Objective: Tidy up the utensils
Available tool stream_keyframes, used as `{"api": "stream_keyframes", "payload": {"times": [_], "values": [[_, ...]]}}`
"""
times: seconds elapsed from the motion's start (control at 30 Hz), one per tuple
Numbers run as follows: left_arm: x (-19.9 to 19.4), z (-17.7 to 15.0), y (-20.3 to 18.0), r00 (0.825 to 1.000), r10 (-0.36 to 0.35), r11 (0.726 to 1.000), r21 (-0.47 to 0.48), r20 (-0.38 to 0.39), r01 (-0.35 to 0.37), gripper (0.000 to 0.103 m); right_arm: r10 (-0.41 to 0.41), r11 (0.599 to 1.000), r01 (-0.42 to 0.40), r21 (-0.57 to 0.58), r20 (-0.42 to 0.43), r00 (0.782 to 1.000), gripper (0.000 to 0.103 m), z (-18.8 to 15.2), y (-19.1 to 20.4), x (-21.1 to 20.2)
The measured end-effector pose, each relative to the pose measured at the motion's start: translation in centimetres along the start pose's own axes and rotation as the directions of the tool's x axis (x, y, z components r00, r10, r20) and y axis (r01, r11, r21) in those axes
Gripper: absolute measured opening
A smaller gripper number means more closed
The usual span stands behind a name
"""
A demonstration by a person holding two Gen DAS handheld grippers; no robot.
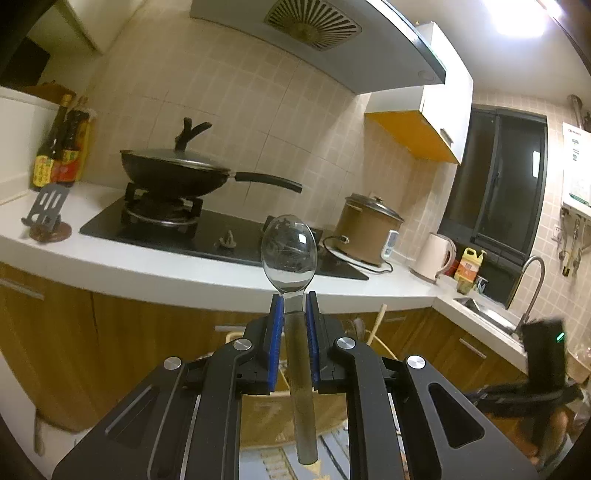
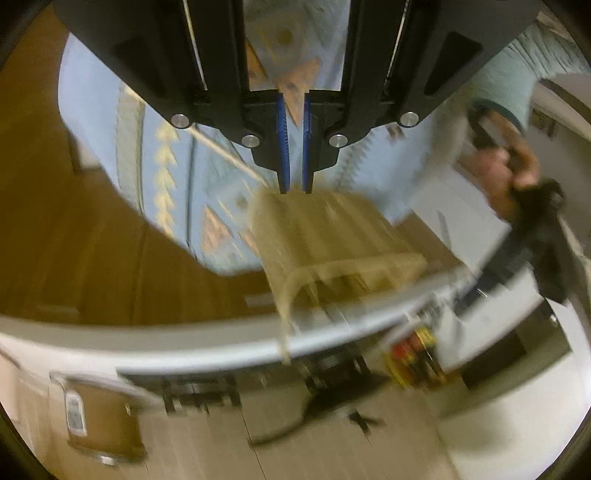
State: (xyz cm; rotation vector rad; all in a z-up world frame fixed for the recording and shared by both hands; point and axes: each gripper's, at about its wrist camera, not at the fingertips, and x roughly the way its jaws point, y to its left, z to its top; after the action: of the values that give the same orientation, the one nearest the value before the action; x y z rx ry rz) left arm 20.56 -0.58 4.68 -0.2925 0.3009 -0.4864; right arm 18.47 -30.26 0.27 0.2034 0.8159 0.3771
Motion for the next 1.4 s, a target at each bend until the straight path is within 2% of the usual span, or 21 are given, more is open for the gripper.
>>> {"api": "stream_keyframes", "payload": {"times": [0.07,0.17,0.27,0.3,0.33,0.47,0.53,0.6,0.73,0.9,1.07,1.1,1.2,1.3,1.4], "values": [[-0.8,-0.4,-0.2,1.000,0.002,1.000,0.000,0.001,-0.002,0.011,-0.004,1.000,0.005,0.014,-0.068,0.998,0.007,-1.4,-1.0,1.2],[-1.6,-0.8,-0.5,1.000,0.001,1.000,-0.005,-0.002,-0.001,0.011,-0.020,1.000,0.023,0.018,-0.126,0.992,0.012,-2.6,-1.9,2.5],[-2.5,-1.6,-0.9,1.000,0.002,1.000,-0.002,-0.011,-0.002,0.011,-0.047,0.999,0.048,0.004,-0.166,0.985,0.032,-3.8,-2.4,3.6],[-2.8,-1.9,-1.1,1.000,0.005,1.000,0.003,-0.015,-0.005,0.011,-0.069,0.998,0.067,-0.016,-0.175,0.982,0.045,-3.8,-2.3,4.0],[-3.1,-2.0,-1.2,1.000,0.006,1.000,0.005,-0.018,-0.006,0.011,-0.089,0.996,0.085,-0.031,-0.174,0.981,0.051,-3.6,-2.3,4.3],[-4.3,-2.8,-1.4,0.999,0.008,1.000,0.008,-0.036,-0.008,0.011,-0.175,0.980,0.152,-0.127,-0.197,0.965,0.051,-2.9,-2.2,5.5],[-4.8,-3.2,-1.4,0.999,0.008,1.000,0.005,-0.048,-0.008,0.011,-0.193,0.974,0.159,-0.163,-0.223,0.955,0.051,-2.5,-2.3,6.5],[-5.2,-3.5,-1.5,0.998,0.012,1.000,0.009,-0.054,-0.012,0.011,-0.222,0.963,0.171,-0.208,-0.253,0.942,0.049,-2.0,-2.7,7.7],[-5.7,-3.9,-1.5,0.997,0.014,1.000,0.016,-0.069,-0.013,0.011,-0.286,0.938,0.201,-0.282,-0.305,0.908,0.038,-1.5,-2.9,9.4],[-5.7,-4.0,-1.2,0.997,0.001,1.000,0.008,-0.082,0.000,0.011,-0.352,0.913,0.238,-0.331,-0.349,0.868,0.037,-1.5,-3.0,11.1],[-5.8,-4.0,-0.9,0.996,-0.010,1.000,0.006,-0.091,0.010,0.011,-0.362,0.917,0.244,-0.316,-0.399,0.843,0.037,-1.1,-3.3,11.5],[-5.8,-4.0,-0.8,0.995,-0.014,1.000,0.005,-0.094,0.015,0.011,-0.358,0.920,0.241,-0.310,-0.410,0.838,0.033,-1.0,-3.3,11.8],[-5.9,-4.3,-0.7,0.994,-0.026,1.000,0.003,-0.104,0.026,0.011,-0.340,0.929,0.220,-0.297,-0.455,0.823,0.013,-0.8,-2.9,12.1],[-6.1,-4.3,-0.5,0.994,-0.031,0.999,0.006,-0.107,0.032,0.011,-0.341,0.930,0.216,-0.298,-0.476,0.811,0.008,-1.2,-2.0,12.1],[-6.4,-4.5,0.0,0.993,-0.040,0.999,-0.008,-0.107,0.040,0.011,-0.295,0.952,0.201,-0.232,-0.513,0.806,0.008,-1.6,-1.4,11.9]]}}
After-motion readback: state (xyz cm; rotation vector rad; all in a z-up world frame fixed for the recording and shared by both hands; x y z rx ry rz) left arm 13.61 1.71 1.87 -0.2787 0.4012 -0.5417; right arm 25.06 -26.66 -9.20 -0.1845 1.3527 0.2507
